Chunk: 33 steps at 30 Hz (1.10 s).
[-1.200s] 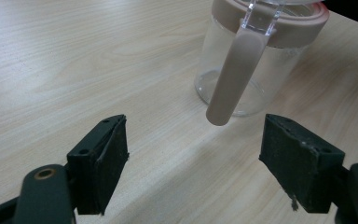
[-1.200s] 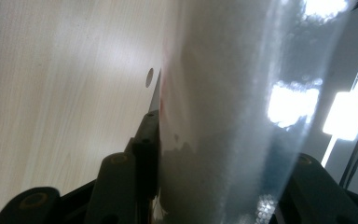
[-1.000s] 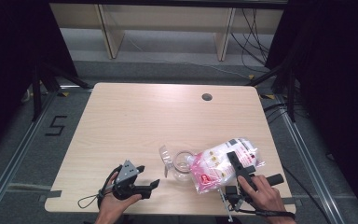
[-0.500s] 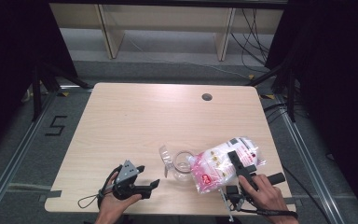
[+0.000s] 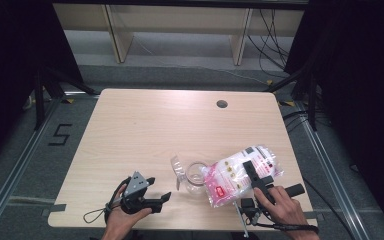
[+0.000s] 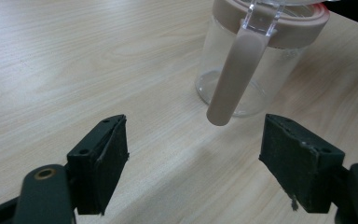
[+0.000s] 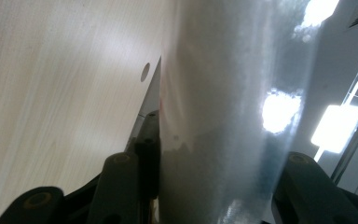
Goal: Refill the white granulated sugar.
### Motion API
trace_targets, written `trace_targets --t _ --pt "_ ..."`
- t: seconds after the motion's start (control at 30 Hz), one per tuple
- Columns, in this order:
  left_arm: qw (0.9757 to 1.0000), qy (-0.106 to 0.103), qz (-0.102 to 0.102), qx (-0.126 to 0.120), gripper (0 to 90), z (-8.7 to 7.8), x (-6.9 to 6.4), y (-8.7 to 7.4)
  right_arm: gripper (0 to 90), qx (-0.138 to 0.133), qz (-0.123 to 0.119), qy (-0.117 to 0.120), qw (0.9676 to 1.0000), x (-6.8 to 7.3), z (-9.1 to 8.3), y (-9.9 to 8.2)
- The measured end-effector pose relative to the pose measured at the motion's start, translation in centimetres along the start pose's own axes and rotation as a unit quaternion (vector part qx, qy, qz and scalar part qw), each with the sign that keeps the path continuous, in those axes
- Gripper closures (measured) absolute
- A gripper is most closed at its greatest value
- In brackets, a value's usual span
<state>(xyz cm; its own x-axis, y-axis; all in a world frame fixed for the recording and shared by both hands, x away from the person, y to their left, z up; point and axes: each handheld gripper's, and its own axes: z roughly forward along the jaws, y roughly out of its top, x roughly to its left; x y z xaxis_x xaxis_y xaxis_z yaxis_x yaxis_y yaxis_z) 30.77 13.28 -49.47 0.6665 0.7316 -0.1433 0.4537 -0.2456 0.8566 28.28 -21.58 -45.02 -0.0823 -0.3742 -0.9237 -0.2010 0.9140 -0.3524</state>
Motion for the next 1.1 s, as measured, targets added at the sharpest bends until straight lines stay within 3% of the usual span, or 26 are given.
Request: trace_targets --t 0.03,0.2,0.27,0.3,0.33,0.47,0.5,0.53,0.57,0.73,0.77,0.83,1.1 --pt "1.0 0.0 -0.001 0.0 22.6 0.0 -0.03 -0.01 58.4 -0.003 -0.01 -0.002 0.9999 -0.04 0.07 0.09" --pt "1.0 0.0 0.0 0.0 22.6 -0.01 0.02 0.0 58.7 -0.005 -0.015 -0.001 0.9999 -0.04 0.11 0.16" --pt "1.0 0.0 0.0 0.0 22.6 -0.01 0.01 0.0 58.9 0.003 0.007 -0.001 1.0 0.22 0.03 0.2" --pt "1.0 0.0 0.0 0.0 22.6 -0.01 0.01 0.0 58.9 0.003 0.007 -0.001 1.0 0.22 0.03 0.2" --pt "1.0 0.0 0.0 0.0 22.6 -0.01 0.0 0.0 59.1 -0.006 -0.014 -0.004 0.9999 -0.11 0.17 0.3" --pt "1.0 0.0 0.0 0.0 22.6 -0.03 0.0 0.0 59.4 -0.005 -0.017 -0.003 0.9998 -0.11 0.23 0.36" --pt "1.0 0.0 0.0 0.0 22.6 -0.02 0.01 0.01 59.4 -0.013 -0.015 -0.008 0.9998 -0.03 0.37 0.32" --pt "1.0 0.0 0.0 0.0 22.6 -0.01 0.0 0.01 59.5 -0.006 0.009 -0.006 0.9999 0.31 0.31 0.28" --pt "1.0 0.0 0.0 0.0 22.6 0.0 -0.02 0.01 59.6 -0.007 -0.017 0.0 0.9998 -0.2 0.34 0.37" --pt "1.0 -0.002 -0.004 -0.004 22.6 0.06 -0.07 0.01 59.8 -0.009 -0.012 -0.008 0.9999 -0.2 0.39 0.33" --pt "1.0 -0.002 -0.004 -0.004 22.6 0.05 -0.07 0.02 59.9 0.001 0.002 -0.002 1.0 -0.12 0.27 0.32" --pt "1.0 -0.002 -0.003 -0.004 22.6 0.05 -0.06 0.02 60.0 -0.002 -0.013 -0.004 0.9999 -0.39 0.3 0.33" --pt "1.0 -0.003 0.002 -0.001 22.6 -0.01 0.02 0.05 60.4 -0.001 -0.011 -0.008 0.9999 -0.36 0.18 0.3"
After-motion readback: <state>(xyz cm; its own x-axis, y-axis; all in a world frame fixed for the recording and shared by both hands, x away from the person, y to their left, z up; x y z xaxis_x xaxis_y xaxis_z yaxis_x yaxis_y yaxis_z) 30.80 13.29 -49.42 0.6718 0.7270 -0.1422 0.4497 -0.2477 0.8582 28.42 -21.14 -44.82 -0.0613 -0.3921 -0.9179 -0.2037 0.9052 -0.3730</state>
